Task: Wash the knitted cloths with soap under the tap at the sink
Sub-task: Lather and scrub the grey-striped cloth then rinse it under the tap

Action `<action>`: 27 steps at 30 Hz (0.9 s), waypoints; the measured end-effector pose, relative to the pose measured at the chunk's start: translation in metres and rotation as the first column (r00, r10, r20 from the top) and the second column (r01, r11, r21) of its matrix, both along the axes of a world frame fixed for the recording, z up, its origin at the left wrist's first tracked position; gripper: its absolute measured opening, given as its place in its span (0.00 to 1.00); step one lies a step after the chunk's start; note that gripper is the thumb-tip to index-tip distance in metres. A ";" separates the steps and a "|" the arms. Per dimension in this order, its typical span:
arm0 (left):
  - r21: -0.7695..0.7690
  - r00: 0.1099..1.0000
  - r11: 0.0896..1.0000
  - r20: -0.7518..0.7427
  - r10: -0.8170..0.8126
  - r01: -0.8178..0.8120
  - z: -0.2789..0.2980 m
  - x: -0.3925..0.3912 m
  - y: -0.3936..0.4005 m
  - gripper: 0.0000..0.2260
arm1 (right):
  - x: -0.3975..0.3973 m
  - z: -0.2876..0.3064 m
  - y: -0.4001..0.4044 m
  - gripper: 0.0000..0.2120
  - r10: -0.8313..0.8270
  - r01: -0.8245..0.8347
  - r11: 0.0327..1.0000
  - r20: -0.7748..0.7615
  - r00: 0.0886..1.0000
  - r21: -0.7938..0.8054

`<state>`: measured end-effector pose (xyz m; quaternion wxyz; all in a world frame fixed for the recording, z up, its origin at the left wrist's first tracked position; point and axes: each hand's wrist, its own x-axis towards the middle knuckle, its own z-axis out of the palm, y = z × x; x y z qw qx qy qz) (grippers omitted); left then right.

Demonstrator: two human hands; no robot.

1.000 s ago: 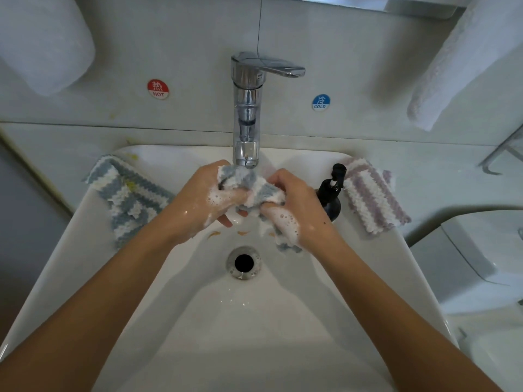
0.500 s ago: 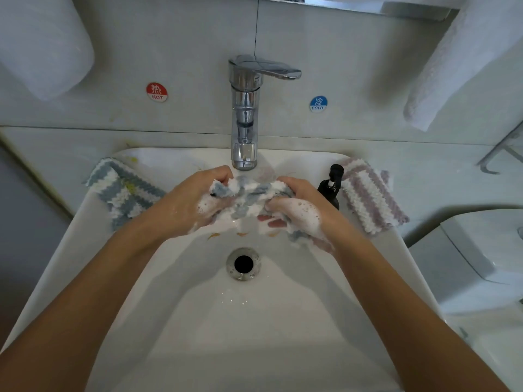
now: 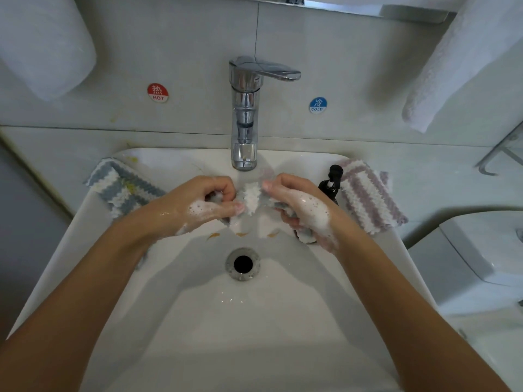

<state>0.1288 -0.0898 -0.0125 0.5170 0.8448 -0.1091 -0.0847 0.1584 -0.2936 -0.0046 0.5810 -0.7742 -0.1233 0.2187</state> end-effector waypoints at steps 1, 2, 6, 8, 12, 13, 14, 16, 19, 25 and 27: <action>0.010 0.999 0.999 0.017 0.034 -0.034 -0.002 0.001 0.000 0.13 | 0.000 -0.002 0.002 0.15 -0.041 0.042 0.999 0.045 0.998 -0.028; 0.041 0.997 0.997 0.017 0.071 -0.071 -0.005 0.002 0.001 0.13 | 0.000 -0.004 0.003 0.14 -0.057 0.064 0.996 0.094 0.994 -0.068; 0.114 0.985 0.980 -0.025 0.168 -0.164 -0.008 0.003 0.003 0.17 | -0.001 -0.007 0.004 0.09 -0.034 0.047 0.994 0.128 0.991 -0.095; 0.049 0.992 0.991 -0.021 0.122 -0.121 -0.009 0.003 0.002 0.13 | -0.001 -0.008 0.004 0.08 -0.037 0.049 0.995 0.141 0.989 -0.089; -0.117 0.991 0.987 -0.089 0.098 -0.108 -0.012 -0.002 0.000 0.10 | 0.004 -0.018 0.006 0.04 -0.016 0.086 0.979 0.350 0.937 -0.185; -0.144 0.989 0.981 -0.092 0.114 -0.126 -0.012 -0.002 -0.004 0.11 | 0.004 -0.021 0.007 0.02 -0.026 0.109 0.976 0.393 0.919 -0.190; -0.122 0.986 0.979 -0.070 0.154 -0.161 -0.013 -0.003 -0.010 0.12 | 0.003 -0.023 0.009 0.02 -0.042 0.135 0.973 0.432 0.901 -0.188; 0.100 0.963 0.961 0.107 0.246 -0.257 -0.014 -0.005 -0.024 0.13 | -0.001 -0.026 0.014 0.06 -0.133 0.197 0.976 0.461 0.877 -0.092; 0.346 0.883 0.867 0.428 0.195 -0.359 -0.013 -0.018 -0.052 0.12 | -0.001 -0.022 0.020 0.12 -0.374 0.348 0.927 0.446 0.813 0.142; -0.262 0.740 0.763 0.200 0.643 -0.592 -0.027 -0.009 -0.074 0.20 | -0.015 -0.038 0.040 0.14 -0.340 0.323 0.940 0.384 0.858 0.112; -0.337 0.653 0.669 0.178 0.736 -0.662 -0.032 -0.003 -0.069 0.19 | -0.025 -0.045 0.046 0.11 -0.337 0.314 0.941 0.412 0.847 0.126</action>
